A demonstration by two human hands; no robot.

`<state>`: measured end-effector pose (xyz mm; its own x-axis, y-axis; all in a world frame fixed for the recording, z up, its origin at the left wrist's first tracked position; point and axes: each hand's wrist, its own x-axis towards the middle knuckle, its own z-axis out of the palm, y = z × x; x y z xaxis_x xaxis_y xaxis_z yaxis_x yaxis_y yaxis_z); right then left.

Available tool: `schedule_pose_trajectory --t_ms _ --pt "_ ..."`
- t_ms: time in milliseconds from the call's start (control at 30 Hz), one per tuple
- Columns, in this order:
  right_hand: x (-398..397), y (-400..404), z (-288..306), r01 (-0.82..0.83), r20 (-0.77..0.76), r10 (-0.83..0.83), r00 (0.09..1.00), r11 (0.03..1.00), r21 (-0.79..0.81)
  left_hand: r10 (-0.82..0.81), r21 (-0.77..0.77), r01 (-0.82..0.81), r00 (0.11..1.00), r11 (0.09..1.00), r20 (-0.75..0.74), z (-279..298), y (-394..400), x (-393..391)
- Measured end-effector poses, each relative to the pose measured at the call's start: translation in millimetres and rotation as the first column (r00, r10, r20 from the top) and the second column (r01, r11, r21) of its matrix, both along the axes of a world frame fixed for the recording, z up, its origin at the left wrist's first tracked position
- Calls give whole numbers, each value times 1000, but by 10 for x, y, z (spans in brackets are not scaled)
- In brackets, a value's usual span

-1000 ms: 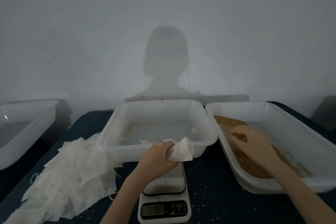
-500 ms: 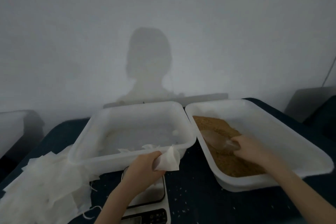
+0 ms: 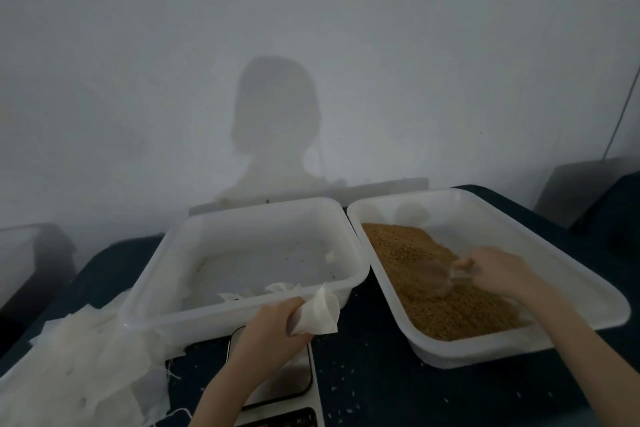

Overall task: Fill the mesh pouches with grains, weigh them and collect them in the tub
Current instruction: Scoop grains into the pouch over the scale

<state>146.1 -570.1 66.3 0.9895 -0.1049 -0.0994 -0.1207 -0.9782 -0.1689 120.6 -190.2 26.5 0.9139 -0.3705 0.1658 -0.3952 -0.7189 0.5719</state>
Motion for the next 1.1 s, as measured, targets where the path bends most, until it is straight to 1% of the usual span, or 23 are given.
schedule_pose_trajectory --t_ms 67,100,267,367,467,600,700,933,1000,1100 --pt "-5 -40 -69 -1 7 1 1000 992 128 7 6 -7 1000 1000 6 -6 24 -5" --pt "-10 -48 -96 1 26 -5 1000 986 166 13 11 -13 1000 1000 8 -5 39 -5" --pt "16 -27 -181 65 113 -90 990 977 204 38 24 -38 999 999 -6 8 92 -17" --pt "39 25 -140 69 139 -95 986 981 181 35 23 -34 999 999 -15 3 87 -36" --pt "49 73 -111 90 184 -127 975 977 196 41 27 -40 999 999 -27 -6 84 -54" --pt "46 139 -143 78 153 -114 982 971 224 52 19 -51 998 998 -30 -14 101 -70" --pt "50 157 -162 81 159 -122 980 967 242 50 -5 -50 998 999 -29 -20 117 -71" --pt "18 181 -124 85 173 -163 971 917 391 68 -4 -68 996 998 -63 -51 162 -71" --pt "-7 228 -57 59 196 -157 968 901 429 68 -9 -68 996 998 -63 -51 173 -81" --pt "-82 361 104 -31 251 -111 962 864 503 70 -27 -71 996 997 -57 -42 205 -85"
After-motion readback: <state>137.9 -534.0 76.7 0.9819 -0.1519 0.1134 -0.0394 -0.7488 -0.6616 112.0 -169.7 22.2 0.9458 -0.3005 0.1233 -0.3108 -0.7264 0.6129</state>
